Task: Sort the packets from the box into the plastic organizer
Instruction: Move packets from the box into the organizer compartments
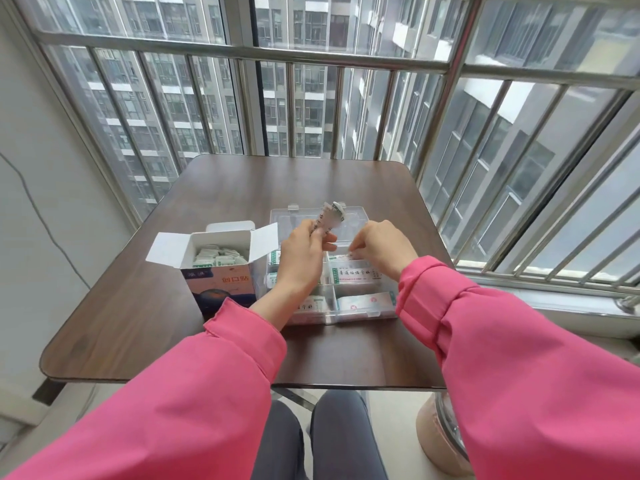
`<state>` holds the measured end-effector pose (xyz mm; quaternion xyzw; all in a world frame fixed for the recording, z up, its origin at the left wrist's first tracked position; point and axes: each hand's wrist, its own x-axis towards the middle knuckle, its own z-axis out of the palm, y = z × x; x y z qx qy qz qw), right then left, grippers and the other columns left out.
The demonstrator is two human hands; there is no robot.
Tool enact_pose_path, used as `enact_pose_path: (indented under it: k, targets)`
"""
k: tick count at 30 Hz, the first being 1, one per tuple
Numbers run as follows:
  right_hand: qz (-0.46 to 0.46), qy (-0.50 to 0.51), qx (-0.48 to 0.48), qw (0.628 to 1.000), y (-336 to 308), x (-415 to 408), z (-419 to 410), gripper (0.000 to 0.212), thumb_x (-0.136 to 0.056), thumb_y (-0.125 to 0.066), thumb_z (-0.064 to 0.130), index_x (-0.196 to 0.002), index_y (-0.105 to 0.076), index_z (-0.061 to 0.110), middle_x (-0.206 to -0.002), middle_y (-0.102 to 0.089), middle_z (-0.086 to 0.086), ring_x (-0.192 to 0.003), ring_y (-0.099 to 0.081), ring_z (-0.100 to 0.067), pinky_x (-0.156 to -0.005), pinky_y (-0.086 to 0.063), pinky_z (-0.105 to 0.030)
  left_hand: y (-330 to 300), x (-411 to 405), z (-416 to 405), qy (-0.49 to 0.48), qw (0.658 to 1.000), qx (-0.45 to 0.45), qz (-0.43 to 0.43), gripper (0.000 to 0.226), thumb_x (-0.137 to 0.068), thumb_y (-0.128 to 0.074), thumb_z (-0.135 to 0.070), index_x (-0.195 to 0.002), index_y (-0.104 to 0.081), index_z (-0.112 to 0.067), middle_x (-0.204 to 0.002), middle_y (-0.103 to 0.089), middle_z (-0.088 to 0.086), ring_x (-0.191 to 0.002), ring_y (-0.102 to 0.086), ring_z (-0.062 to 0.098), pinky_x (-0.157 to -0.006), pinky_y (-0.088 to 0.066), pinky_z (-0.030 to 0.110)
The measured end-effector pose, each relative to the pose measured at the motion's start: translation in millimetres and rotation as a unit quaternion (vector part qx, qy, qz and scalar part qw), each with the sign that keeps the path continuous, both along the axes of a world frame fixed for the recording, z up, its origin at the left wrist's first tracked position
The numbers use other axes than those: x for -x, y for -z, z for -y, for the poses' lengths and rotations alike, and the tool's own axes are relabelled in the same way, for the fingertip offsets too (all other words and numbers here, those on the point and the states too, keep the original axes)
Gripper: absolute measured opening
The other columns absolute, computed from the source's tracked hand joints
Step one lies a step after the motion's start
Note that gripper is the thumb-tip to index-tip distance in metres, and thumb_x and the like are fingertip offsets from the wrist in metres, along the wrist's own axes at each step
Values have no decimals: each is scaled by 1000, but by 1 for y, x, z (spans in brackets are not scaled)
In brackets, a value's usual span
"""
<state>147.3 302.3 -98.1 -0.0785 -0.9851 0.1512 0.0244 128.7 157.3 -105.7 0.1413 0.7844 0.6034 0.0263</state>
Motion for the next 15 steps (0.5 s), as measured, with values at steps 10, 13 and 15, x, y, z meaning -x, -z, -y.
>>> enact_pose_path:
  k: [10,13,15]
  targets:
    - [-121,12,435,892,-30,-26,6,9,-87,-65,17,-93,-66,11,-75,-68,-9,-61,-62,-14,-46,-42,-18,-7,-13,1,58,975,-167,138,10,-88,-60,-2,-98,-59,-2,-81,-69,11,-61,-70,13,-60,-57,21]
    - [-139,7,402,905,-27,-29,3,9,-79,-72,6,-81,-67,12,-68,-67,-6,-55,-60,-9,-44,-41,-15,-11,-17,1,92,973,-162,139,9,-91,-59,-10,-97,-62,-4,-85,-70,11,-66,-71,16,-65,-58,24]
    - [-147,12,407,902,-26,-29,3,12,-78,-73,6,-77,-66,16,-67,-67,-4,-55,-60,-8,-44,-41,-15,-14,-18,1,93,971,-168,143,16,-97,-50,-14,-92,-63,-6,-82,-70,11,-65,-71,16,-65,-58,25]
